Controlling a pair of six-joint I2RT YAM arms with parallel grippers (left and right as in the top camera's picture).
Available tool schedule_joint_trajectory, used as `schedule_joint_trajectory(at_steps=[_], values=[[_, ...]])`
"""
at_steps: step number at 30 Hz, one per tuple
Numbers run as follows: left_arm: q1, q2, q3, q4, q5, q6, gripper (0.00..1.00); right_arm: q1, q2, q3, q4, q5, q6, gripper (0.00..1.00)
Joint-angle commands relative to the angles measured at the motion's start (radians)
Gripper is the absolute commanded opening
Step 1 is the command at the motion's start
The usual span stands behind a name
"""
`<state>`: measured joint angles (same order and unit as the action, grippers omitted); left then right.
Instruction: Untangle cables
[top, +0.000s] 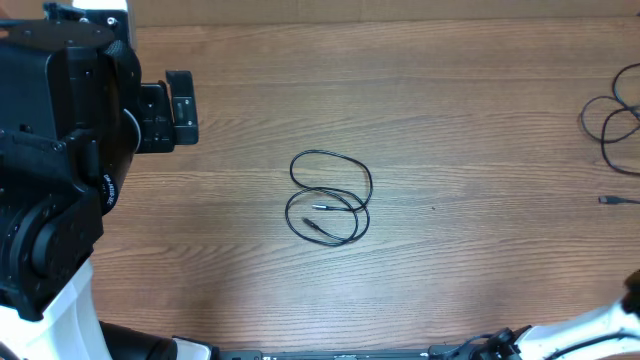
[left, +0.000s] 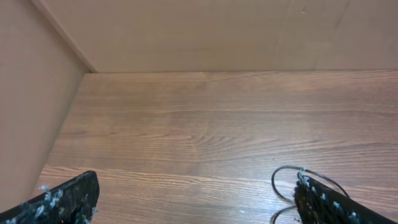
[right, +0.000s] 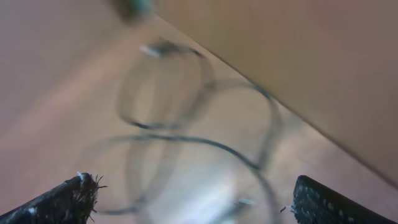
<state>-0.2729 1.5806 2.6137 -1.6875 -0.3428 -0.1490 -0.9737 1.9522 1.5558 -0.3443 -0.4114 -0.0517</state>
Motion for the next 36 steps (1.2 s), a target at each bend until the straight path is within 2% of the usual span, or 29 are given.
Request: schedule_joint_trajectory(at_steps=[1, 7, 10, 13, 16, 20, 22, 24, 27, 31, 36], values=[[0.004, 0.001, 0.009, -0.002, 0.02, 0.015, 1.0, 0.112, -0.214, 0.035, -0.017, -0.126, 0.003, 1.0], [0.004, 0.001, 0.009, 0.0, 0.018, 0.015, 1.0, 0.32, -0.439, 0.035, -0.034, -0.542, 0.016, 1.0], [0.004, 0.001, 0.009, 0.001, 0.018, 0.015, 1.0, 0.437, -0.507, 0.035, 0.056, -0.724, 0.23, 1.0], [0.004, 0.001, 0.009, 0.001, 0.018, 0.016, 1.0, 0.565, -0.535, 0.035, 0.061, -0.865, 0.26, 0.97], [0.004, 0.001, 0.009, 0.0, -0.006, 0.015, 1.0, 0.7, -0.538, 0.035, -0.122, -0.809, 0.137, 0.95], [0.004, 0.001, 0.009, 0.001, -0.027, 0.015, 1.0, 0.907, -0.521, 0.033, -0.491, -0.521, -0.234, 0.95], [0.004, 0.001, 0.009, 0.002, -0.027, 0.015, 1.0, 1.032, -0.498, 0.027, -0.634, -0.379, -0.395, 0.95], [0.004, 0.001, 0.009, 0.004, -0.027, 0.015, 1.0, 1.144, -0.472, 0.014, -0.713, -0.258, -0.493, 0.95], [0.004, 0.001, 0.009, 0.005, -0.027, 0.015, 1.0, 1.308, -0.417, -0.004, -0.747, -0.137, -0.547, 0.96], [0.004, 0.001, 0.009, 0.001, -0.026, 0.015, 1.0, 1.494, -0.312, -0.013, -0.678, -0.043, -0.556, 0.92], [0.004, 0.001, 0.009, -0.002, -0.035, 0.023, 1.0, 1.609, -0.16, -0.013, -0.597, 0.038, -0.556, 0.92]])
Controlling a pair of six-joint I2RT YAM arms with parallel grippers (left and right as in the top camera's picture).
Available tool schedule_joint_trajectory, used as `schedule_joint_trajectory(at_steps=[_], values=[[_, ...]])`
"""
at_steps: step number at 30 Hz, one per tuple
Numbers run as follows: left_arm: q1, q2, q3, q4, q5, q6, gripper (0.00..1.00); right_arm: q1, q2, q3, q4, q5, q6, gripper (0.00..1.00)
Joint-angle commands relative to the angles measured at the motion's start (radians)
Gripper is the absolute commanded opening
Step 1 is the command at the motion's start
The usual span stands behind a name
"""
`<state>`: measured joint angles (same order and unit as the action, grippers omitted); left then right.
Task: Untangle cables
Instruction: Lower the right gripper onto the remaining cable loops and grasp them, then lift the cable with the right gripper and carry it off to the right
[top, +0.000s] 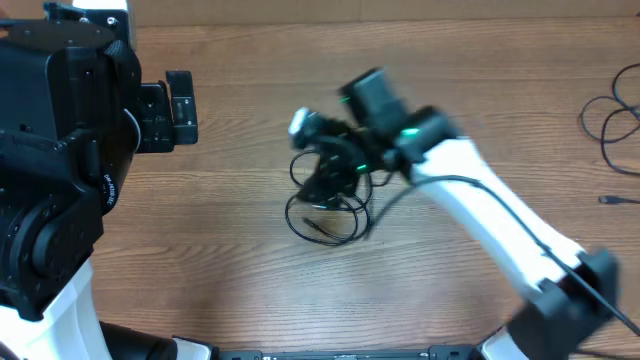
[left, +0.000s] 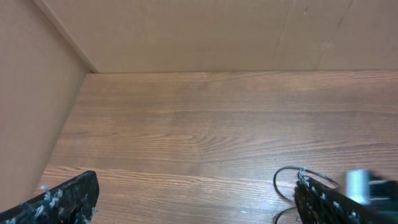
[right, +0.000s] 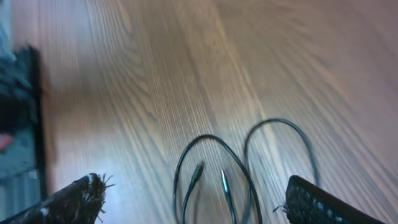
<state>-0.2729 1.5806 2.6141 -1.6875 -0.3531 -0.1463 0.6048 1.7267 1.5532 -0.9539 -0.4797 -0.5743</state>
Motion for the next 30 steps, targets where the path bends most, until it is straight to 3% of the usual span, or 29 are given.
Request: schedule_joint_trajectory(at_steps=[1, 15, 16, 17, 19, 21, 25, 30], values=[[0.004, 0.001, 0.008, 0.0, -0.033, 0.019, 1.0, 0.045, 0.114, -0.01, 0.023, 0.135, -0.034, 0.92], [0.004, 0.001, 0.008, -0.001, -0.049, 0.02, 1.0, 0.051, 0.378, -0.01, 0.09, 0.142, -0.055, 0.86], [0.004, 0.001, 0.008, -0.001, -0.049, 0.019, 1.0, 0.05, 0.382, -0.01, 0.094, 0.142, -0.055, 0.38], [0.004, 0.001, 0.008, -0.001, -0.049, 0.019, 1.0, 0.05, 0.382, -0.01, 0.098, 0.142, -0.05, 0.21], [0.004, 0.001, 0.008, -0.001, -0.049, 0.019, 1.0, 0.05, 0.382, -0.01, 0.103, 0.142, -0.04, 0.18], [0.004, 0.001, 0.008, -0.001, -0.049, 0.019, 1.0, 0.05, 0.382, -0.01, 0.109, 0.142, -0.024, 0.04], [0.004, 0.001, 0.008, -0.002, -0.05, 0.02, 1.0, 0.051, 0.381, -0.004, 0.105, 0.139, 0.0, 0.04], [0.004, 0.001, 0.008, 0.001, -0.05, 0.019, 1.0, 0.052, 0.33, 0.11, -0.027, 0.101, 0.079, 0.04]])
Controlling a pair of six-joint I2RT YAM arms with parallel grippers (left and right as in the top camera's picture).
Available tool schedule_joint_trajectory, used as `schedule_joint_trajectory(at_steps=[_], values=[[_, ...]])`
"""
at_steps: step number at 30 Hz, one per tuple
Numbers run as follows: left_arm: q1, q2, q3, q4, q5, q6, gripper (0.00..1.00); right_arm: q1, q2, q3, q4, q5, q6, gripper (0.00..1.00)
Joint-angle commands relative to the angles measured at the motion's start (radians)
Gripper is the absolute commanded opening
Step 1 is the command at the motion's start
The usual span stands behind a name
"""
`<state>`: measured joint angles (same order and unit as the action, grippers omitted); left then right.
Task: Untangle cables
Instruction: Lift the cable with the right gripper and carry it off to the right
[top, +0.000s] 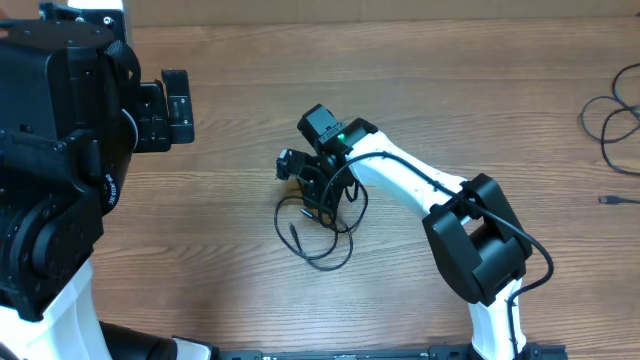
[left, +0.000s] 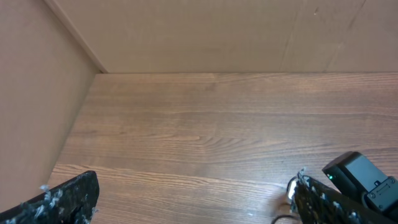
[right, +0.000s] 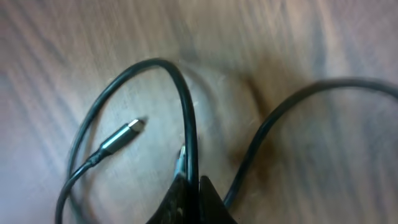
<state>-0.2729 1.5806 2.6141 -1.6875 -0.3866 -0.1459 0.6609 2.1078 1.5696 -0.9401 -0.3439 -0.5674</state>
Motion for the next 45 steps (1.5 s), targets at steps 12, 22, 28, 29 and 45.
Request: schedule_joint_trajectory(at_steps=[12, 22, 28, 29, 45], values=[[0.004, 0.001, 0.008, 0.001, -0.016, 0.019, 1.0, -0.025, -0.304, 0.782, -0.259, 0.02, 0.303, 0.04], [0.004, 0.001, 0.008, 0.0, -0.016, 0.019, 1.0, -0.312, -0.447, 1.024, -0.352, 0.419, 0.485, 0.04], [0.004, 0.001, 0.008, 0.0, -0.015, 0.019, 1.0, -0.703, -0.478, 1.023, -0.364, 0.436, 0.638, 0.04], [0.004, 0.001, 0.008, 0.0, -0.015, 0.019, 1.0, -0.779, -0.473, 1.022, -0.365, 0.435, 0.674, 0.04], [0.004, 0.001, 0.008, -0.002, 0.018, 0.019, 1.0, -0.641, -0.456, 1.022, -0.426, -0.014, 0.642, 0.04]])
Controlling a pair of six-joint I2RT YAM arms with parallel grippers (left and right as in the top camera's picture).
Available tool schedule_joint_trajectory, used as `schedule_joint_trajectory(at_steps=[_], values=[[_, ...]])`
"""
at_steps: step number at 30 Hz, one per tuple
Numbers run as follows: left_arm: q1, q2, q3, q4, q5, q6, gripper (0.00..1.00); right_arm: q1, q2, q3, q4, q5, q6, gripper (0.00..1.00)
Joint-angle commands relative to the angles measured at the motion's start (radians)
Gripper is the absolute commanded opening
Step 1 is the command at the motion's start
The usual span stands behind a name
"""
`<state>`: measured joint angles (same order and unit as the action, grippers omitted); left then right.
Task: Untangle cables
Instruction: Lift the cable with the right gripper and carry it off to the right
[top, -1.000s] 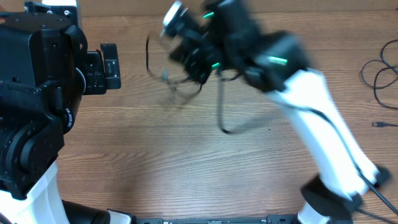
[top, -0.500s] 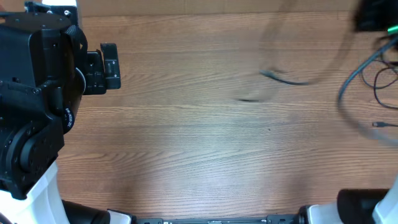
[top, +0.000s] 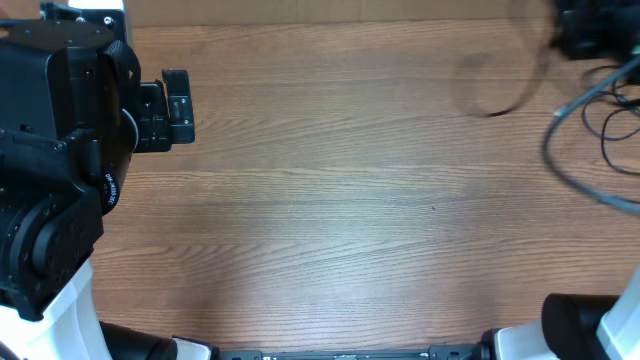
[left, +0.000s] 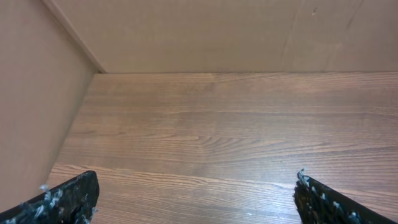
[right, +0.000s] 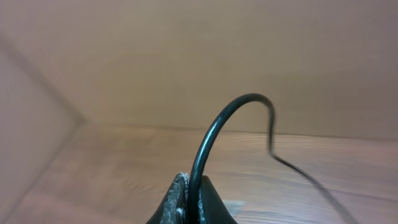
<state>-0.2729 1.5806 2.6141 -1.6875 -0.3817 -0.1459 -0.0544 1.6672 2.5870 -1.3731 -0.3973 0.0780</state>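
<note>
My right gripper (right: 191, 186) is shut on a black cable (right: 214, 124), which arcs up from the closed fingers and trails off down to the right. In the overhead view the right gripper (top: 588, 30) is a dark blur at the far right corner. The held cable (top: 515, 95) hangs from it as a blurred loop, lifted off the table. My left gripper (left: 194, 186) is open at the left side over bare wood, holding nothing.
More dark cables (top: 612, 135) lie in a loose pile at the table's right edge. A brown wall (left: 205, 31) runs along the back and the left of the wooden table (top: 330, 200). The left arm's black body (top: 60, 150) fills the left side.
My right gripper, then shut on the coiled cable at mid-table, is now at the far right corner with the cable hanging from it. The coil is gone from the table's middle.
A coiled black cable lay at mid-table with the right arm away at the right. Then the right gripper was open over the coil, then shut on a strand with the coil shifted. Now it holds the cable lifted at the far right. The left gripper stayed open.
</note>
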Motion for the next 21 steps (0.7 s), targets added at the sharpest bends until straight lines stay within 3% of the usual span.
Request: schedule_joint_trajectory(at_steps=[1, 7, 14, 21], values=[[0.004, 0.001, 0.008, -0.002, 0.013, 0.019, 1.0, 0.09, -0.016, 0.005, 0.01, 0.103, -0.003, 0.04], [0.004, 0.001, 0.008, -0.002, 0.013, 0.019, 1.0, -0.024, -0.018, 0.005, 0.003, 0.157, -0.003, 0.04], [0.004, 0.001, 0.008, 0.001, 0.012, 0.019, 1.0, -0.292, -0.088, 0.007, -0.055, 0.155, -0.001, 0.04], [0.004, 0.002, 0.008, 0.014, 0.013, 0.019, 1.0, -0.6, -0.183, 0.007, 0.066, 0.223, -0.075, 0.04]])
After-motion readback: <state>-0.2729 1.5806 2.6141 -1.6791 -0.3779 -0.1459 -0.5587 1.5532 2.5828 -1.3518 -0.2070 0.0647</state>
